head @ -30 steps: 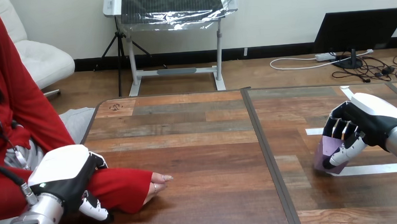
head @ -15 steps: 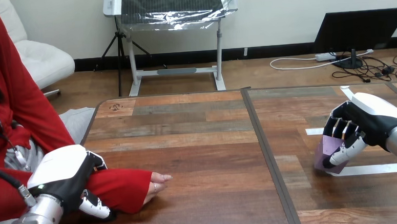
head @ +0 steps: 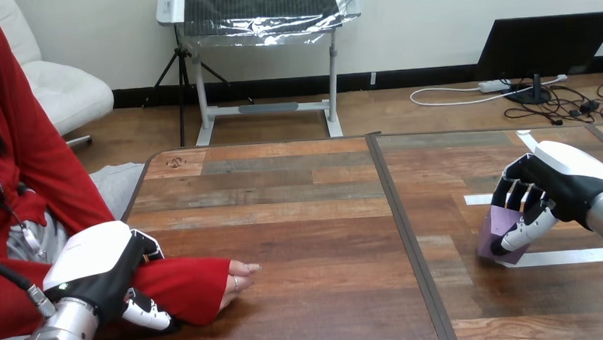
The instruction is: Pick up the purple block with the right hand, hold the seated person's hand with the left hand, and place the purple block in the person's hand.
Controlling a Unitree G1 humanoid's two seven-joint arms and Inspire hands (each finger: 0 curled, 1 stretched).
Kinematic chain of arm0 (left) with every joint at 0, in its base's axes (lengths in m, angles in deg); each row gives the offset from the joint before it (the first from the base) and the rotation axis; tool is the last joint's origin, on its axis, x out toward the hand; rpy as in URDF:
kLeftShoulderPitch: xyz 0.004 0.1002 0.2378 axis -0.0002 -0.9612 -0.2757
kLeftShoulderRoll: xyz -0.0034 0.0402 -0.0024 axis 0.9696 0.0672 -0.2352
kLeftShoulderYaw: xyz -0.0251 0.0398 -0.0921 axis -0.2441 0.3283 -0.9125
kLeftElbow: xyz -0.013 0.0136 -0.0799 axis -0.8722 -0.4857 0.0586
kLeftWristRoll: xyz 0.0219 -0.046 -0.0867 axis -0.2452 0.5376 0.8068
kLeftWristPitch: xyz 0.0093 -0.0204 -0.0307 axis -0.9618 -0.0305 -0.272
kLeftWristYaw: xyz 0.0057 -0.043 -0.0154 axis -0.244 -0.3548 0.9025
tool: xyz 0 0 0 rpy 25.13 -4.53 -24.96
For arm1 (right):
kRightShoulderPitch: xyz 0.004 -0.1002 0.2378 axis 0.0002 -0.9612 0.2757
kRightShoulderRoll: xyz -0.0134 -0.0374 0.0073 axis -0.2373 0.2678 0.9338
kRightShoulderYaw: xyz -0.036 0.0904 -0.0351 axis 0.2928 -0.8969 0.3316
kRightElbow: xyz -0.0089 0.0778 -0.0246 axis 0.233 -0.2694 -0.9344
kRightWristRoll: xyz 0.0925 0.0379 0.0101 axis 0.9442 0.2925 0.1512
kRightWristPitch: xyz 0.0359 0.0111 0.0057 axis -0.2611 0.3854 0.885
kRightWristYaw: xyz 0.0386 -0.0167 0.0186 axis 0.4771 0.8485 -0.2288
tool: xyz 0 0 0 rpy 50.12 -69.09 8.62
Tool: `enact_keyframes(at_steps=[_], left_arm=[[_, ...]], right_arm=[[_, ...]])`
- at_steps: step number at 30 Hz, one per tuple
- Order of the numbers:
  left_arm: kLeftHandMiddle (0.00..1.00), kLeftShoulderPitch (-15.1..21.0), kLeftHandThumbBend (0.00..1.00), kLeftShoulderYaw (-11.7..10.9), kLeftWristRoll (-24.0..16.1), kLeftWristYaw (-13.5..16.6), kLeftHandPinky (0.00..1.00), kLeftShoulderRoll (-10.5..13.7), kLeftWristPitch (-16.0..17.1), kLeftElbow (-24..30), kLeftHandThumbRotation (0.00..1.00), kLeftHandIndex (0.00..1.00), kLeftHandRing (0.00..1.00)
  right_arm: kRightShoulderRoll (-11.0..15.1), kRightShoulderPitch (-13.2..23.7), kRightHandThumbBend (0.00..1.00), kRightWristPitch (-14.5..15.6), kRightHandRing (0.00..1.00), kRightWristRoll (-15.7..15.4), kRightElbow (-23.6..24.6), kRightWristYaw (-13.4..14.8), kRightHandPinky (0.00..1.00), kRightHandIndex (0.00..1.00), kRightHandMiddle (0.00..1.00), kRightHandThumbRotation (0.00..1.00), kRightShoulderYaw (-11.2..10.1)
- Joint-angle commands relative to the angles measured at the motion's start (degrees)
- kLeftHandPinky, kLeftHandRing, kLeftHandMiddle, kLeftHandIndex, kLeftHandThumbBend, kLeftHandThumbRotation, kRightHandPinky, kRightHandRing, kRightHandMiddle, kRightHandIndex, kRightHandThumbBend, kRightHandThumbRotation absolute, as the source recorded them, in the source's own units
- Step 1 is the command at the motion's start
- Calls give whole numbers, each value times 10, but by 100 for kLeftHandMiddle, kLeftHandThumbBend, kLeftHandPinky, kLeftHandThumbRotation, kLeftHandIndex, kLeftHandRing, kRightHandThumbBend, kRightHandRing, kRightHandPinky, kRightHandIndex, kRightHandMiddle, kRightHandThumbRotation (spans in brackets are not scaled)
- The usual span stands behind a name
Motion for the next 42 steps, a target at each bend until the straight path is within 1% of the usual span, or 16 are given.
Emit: enact_keyframes(at_steps=[1, 8, 11, 14, 18, 20, 29, 32, 38, 42], left_arm=[[40, 3, 82, 15, 19, 0, 24, -19, 7, -1, 0, 41, 30], [40, -2, 81, 14, 25, 1, 25, -20, 5, 7, 0, 41, 31], [40, -7, 81, 12, 29, -3, 25, -21, 0, 21, 0, 41, 31], [40, -10, 81, 12, 33, -2, 25, -22, 2, 24, 0, 41, 31], [41, -13, 82, 11, 39, 7, 26, -22, 12, 22, 0, 42, 32], [41, -14, 82, 11, 40, 13, 26, -22, 17, 20, 0, 42, 32], [41, -20, 81, 11, 44, 15, 26, -23, 11, 37, 0, 42, 32], [41, -21, 81, 9, 45, 20, 27, -22, 16, 43, 0, 42, 32], [41, -24, 82, 2, 54, 25, 27, -22, 23, 58, 0, 41, 33], [41, -27, 83, -4, 55, 24, 27, -21, 16, 81, 0, 41, 33]], right_arm=[[-14, 23, 81, 3, 48, 4, 24, 17, 45, 51, 51, 0, -8], [-17, 23, 81, 9, 47, 1, 27, 19, 43, 51, 51, 0, -6], [-19, 21, 82, 5, 46, 4, 27, 20, 43, 51, 51, 0, -8], [-22, 21, 82, 4, 46, 4, 27, 21, 43, 51, 51, 0, -8], [-23, 17, 83, -18, 46, 7, 25, 27, 43, 50, 50, 0, -9], [-24, 17, 84, -22, 46, 8, 24, 28, 43, 49, 49, 0, -10], [-34, 20, 84, -16, 44, 10, 21, 22, 42, 48, 48, 0, -11], [-38, 22, 84, -12, 44, 13, 21, 18, 41, 48, 48, 0, -13], [-44, 23, 83, -12, 44, 15, 21, 14, 41, 48, 48, 0, -15], [-48, 25, 83, -9, 44, 15, 21, 15, 41, 49, 48, 0, -16]])
